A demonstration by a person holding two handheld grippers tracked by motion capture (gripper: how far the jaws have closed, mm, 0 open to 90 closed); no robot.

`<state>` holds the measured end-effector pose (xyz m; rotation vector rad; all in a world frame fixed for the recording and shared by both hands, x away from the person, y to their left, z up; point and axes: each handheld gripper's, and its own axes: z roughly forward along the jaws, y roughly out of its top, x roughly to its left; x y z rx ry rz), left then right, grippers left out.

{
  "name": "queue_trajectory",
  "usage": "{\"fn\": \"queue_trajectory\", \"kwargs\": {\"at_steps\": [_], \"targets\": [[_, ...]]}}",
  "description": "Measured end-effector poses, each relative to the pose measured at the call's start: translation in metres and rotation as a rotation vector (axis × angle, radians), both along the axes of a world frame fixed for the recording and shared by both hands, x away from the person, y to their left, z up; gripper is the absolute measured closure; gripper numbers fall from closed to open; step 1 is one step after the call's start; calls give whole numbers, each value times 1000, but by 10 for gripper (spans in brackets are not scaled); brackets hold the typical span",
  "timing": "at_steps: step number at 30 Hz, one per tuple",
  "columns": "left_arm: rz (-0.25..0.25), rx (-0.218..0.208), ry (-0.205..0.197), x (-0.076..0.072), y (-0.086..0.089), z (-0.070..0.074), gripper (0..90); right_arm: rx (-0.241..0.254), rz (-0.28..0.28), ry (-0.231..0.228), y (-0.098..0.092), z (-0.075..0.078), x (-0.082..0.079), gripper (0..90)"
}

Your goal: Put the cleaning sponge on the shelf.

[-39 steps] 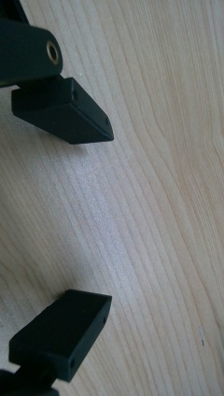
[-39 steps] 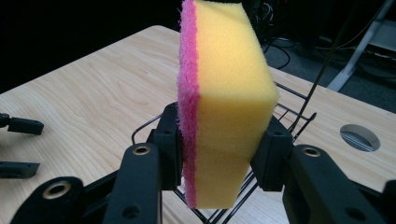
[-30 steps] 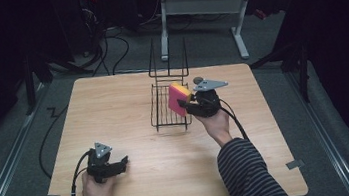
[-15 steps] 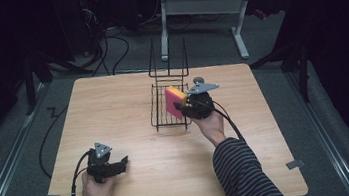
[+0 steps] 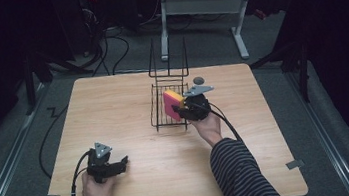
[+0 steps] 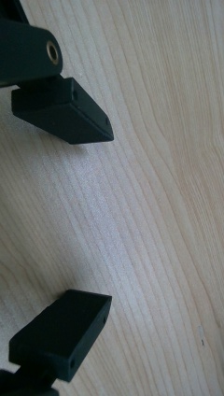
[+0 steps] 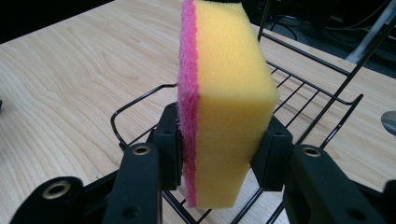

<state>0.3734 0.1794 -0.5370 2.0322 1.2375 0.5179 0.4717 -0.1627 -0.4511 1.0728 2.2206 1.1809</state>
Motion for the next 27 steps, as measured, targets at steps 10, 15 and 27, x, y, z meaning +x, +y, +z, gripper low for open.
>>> {"fn": "queue_trajectory", "kwargs": {"at_steps": [10,15,27], "targets": [[0,-1,0,0,0,0,183,-10,2,13,1,-5,1,605],[0,0,0,0,0,0,183,-8,3,17,0,-5,2,604],[1,0,0,0,0,0,183,-23,-1,23,0,-8,2,549]]}}
